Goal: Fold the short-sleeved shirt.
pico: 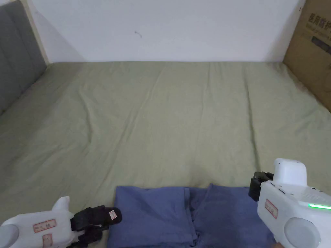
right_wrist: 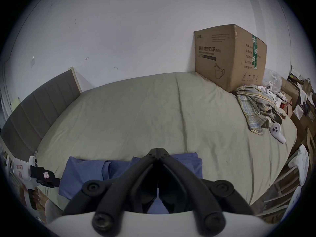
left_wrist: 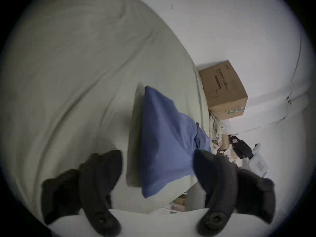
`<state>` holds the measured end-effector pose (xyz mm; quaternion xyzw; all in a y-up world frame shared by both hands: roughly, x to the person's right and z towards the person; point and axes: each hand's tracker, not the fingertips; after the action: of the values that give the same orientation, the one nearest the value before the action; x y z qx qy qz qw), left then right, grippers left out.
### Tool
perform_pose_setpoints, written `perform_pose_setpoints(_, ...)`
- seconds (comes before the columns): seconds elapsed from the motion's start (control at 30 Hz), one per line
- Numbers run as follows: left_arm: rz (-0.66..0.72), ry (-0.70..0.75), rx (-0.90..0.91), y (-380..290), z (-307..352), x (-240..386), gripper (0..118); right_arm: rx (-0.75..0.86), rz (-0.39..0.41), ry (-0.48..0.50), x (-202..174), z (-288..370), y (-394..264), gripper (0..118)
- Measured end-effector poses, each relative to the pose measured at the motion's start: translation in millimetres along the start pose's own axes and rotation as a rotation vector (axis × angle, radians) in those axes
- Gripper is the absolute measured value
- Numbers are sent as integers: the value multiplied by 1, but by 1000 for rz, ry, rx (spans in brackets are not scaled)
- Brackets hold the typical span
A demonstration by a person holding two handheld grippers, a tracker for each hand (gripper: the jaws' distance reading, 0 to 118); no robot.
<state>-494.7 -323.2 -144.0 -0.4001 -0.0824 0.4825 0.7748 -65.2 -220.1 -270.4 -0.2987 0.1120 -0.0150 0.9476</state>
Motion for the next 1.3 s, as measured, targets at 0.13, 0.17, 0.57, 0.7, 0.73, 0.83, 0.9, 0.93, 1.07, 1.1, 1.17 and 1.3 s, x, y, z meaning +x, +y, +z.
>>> perform_pose_setpoints(0.13, 73, -153, 16, -2, -24, -7, 100, -5, 40, 4, -11, -4, 4, 1)
perform_pose_setpoints(0.17, 128, -220, 10, 1, -33, -10, 100, -6, 46, 4, -13, -6, 4, 1)
perform_pose_setpoints(0.57, 65, -104, -91, 31, -49, -28, 7, -19, 81, -16, -17, -14, 15, 1)
perform_pose_setpoints(0.7, 46, -66, -74, 45, -21, -37, 7, -17, 79, -14, -20, -14, 16, 1)
perform_pose_setpoints(0.73, 53, -49, -62, 43, -10, -33, 7, -17, 83, -11, -21, -13, 16, 1)
perform_pose_setpoints(0.83, 30, 49, -28, 54, 22, -39, 7, -13, 98, 1, -24, -10, 15, 1)
perform_pose_setpoints(0.9, 5, 93, -20, 59, 42, -37, 7, -10, 103, 5, -24, -9, 14, 1)
perform_pose_setpoints(0.93, 3, 120, -13, 61, 49, -35, 7, -9, 101, 6, -24, -9, 13, 1)
perform_pose_setpoints(1.07, -51, 181, 0, 59, 58, -13, 7, -20, 74, 18, -22, -11, 10, 1)
perform_pose_setpoints(1.1, -46, 170, -1, 56, 57, -6, 7, -22, 71, 20, -22, -11, 9, 1)
perform_pose_setpoints(1.17, -103, 215, 21, 52, 55, 15, 7, -23, 69, 24, -20, -9, 7, 1)
perform_pose_setpoints(1.3, -201, 203, 45, 45, 48, 69, 7, -15, 57, 31, -13, -5, 6, 1)
